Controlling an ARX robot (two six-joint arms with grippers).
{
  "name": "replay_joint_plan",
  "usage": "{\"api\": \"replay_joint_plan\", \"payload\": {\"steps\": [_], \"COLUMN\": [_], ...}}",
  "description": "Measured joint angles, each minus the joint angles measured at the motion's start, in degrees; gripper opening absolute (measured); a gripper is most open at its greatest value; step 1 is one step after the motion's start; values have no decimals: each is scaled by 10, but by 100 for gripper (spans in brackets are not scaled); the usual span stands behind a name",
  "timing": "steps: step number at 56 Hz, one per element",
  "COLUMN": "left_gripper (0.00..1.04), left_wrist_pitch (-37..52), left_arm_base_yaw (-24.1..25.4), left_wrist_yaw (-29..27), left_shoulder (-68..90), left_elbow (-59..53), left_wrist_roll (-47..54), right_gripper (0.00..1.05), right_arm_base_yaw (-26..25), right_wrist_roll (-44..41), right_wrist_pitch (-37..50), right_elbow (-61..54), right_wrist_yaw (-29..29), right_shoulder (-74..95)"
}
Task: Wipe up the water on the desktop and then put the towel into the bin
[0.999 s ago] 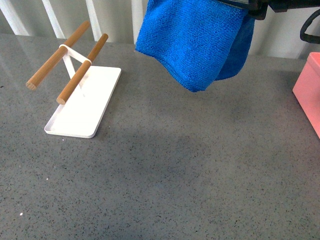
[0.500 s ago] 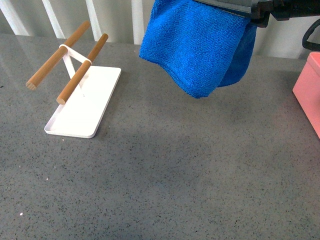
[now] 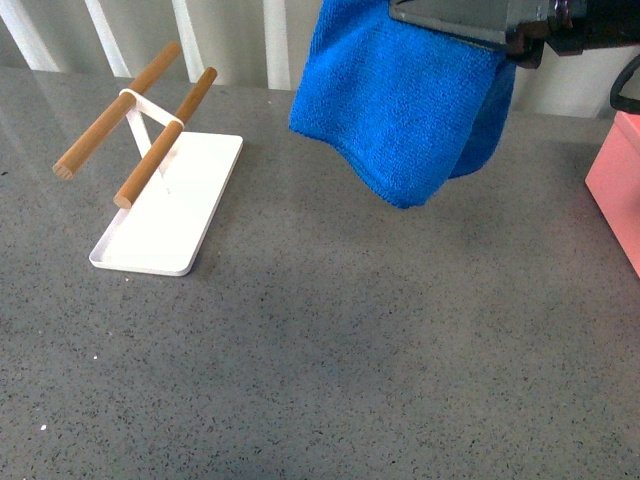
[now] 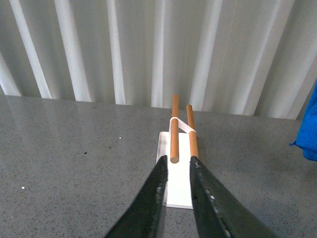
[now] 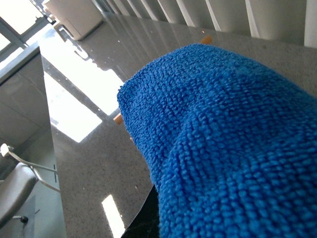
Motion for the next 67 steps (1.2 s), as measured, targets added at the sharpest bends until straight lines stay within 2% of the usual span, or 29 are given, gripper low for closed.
{"api": "replay_joint_plan", "payload": {"steps": [17,25,35,46,67], "left_gripper": [68,99,98,98,98], "left_wrist_pitch": [0,0,0,0,0], "left_arm_base_yaw": [0,0,0,0,0], "left_wrist_yaw": [0,0,0,0,0], "left_shoulder": [0,0,0,0,0], "left_elbow": [0,0,0,0,0], "left_wrist_roll": [0,0,1,1,1], "right_gripper": [5,5,5,5,5], "right_arm_base_yaw": [-29,-56,-77,-80,-38], "right_wrist_roll": [-128,-230,-297,-325,-339], "right_wrist_pitch": [-171,-305,-351,-376,-420], "right_elbow": [-4,17,42,104,274], "right_wrist_yaw": [64,163,251,308,405], "right_shoulder": [38,101,151,196,306]}}
